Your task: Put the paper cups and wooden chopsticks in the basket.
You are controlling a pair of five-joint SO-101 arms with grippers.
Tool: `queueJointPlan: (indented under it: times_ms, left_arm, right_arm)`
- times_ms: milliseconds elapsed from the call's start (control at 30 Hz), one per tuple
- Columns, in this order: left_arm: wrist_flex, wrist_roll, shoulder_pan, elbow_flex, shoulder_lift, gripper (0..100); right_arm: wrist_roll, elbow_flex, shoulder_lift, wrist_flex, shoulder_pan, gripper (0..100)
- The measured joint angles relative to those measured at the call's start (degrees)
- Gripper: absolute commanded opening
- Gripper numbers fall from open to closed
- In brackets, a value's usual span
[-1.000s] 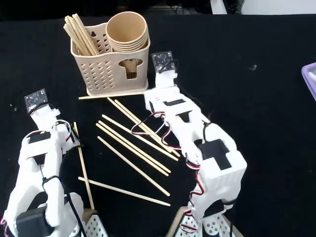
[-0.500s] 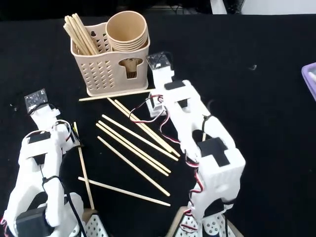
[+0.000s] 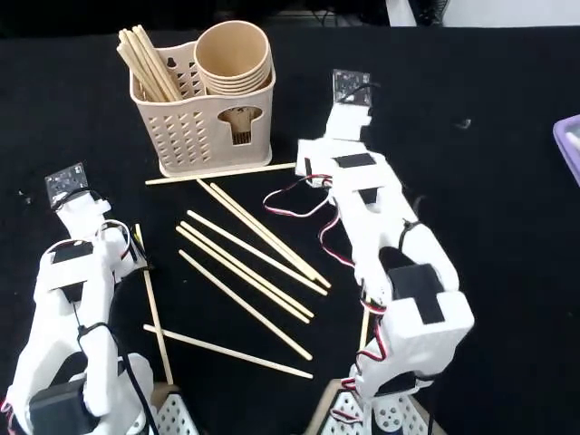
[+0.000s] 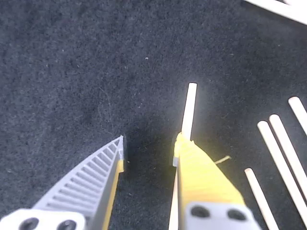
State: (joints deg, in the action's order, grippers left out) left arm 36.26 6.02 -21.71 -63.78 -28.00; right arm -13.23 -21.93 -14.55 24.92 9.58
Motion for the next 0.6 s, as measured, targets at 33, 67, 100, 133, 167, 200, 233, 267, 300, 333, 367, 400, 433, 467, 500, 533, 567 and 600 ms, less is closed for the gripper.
queueJointPlan:
  times_ms: [33, 67, 100, 133, 167, 200, 233, 267, 300, 333, 367, 400, 433, 467, 500, 533, 567, 600]
  left_arm:
    - [0.0, 0.0, 0.0, 0.0, 0.0, 18]
    - [0.0, 0.0, 0.0, 0.0, 0.0, 18]
    - [0.0, 0.0, 0.0, 0.0, 0.0, 18]
    - [0.0, 0.0, 0.0, 0.0, 0.0, 18]
    - [0.0, 0.0, 0.0, 0.0, 0.0, 18]
    - [0.0, 0.0, 0.0, 0.0, 0.0, 18]
    - [0.0, 0.0, 0.0, 0.0, 0.0, 18]
    - [0.0, 0.0, 0.0, 0.0, 0.0, 18]
    - [0.0, 0.0, 0.0, 0.0, 0.0, 18]
    - [0.0, 0.0, 0.0, 0.0, 0.0, 18]
    - [0.0, 0.0, 0.0, 0.0, 0.0, 18]
    - [0.0, 0.0, 0.0, 0.0, 0.0, 18]
    - [0.0, 0.0, 0.0, 0.0, 0.0, 18]
    - [0.0, 0.0, 0.0, 0.0, 0.0, 18]
    - [0.0, 0.0, 0.0, 0.0, 0.0, 18]
    - [0.0, 0.0, 0.0, 0.0, 0.0, 18]
    - [0.0, 0.0, 0.0, 0.0, 0.0, 18]
    - [0.0, 0.0, 0.0, 0.0, 0.0, 18]
  right_arm:
    - [0.0, 0.0, -1.2, -1.3, 0.0, 15.2]
    - [0.0, 0.0, -2.2, -2.0, 0.0, 15.2]
    - [0.8, 0.0, -3.3, -2.4, 0.0, 15.2]
    - [2.1, 0.4, -4.4, -2.5, 0.1, 15.2]
    - [4.0, 1.3, -5.7, -2.6, 0.3, 15.2]
    - [6.4, 1.8, -6.5, -2.6, 0.4, 15.2]
    - [9.3, 2.1, -7.3, -2.6, 0.8, 15.2]
    - [12.3, 2.3, -7.8, -2.6, 1.1, 15.2]
    - [15.3, 2.4, -8.0, -2.6, 1.4, 15.2]
    - [17.9, 2.4, -8.1, -2.6, 1.7, 15.2]
    - [20.0, 2.4, -8.1, -2.6, 1.9, 15.2]
    - [21.2, 2.5, -8.1, -2.6, 2.3, 15.2]
    - [21.6, 2.5, -8.1, -2.6, 2.5, 15.1]
    - [22.1, 2.5, -8.1, -2.6, 2.5, 14.9]
    - [22.2, 2.5, -8.1, -2.6, 2.5, 14.9]
    - [22.2, 2.5, -8.1, -2.6, 2.5, 14.9]
    - [22.2, 2.5, -8.1, -2.6, 2.5, 14.9]
    - [22.2, 2.5, -8.1, -2.6, 2.5, 14.9]
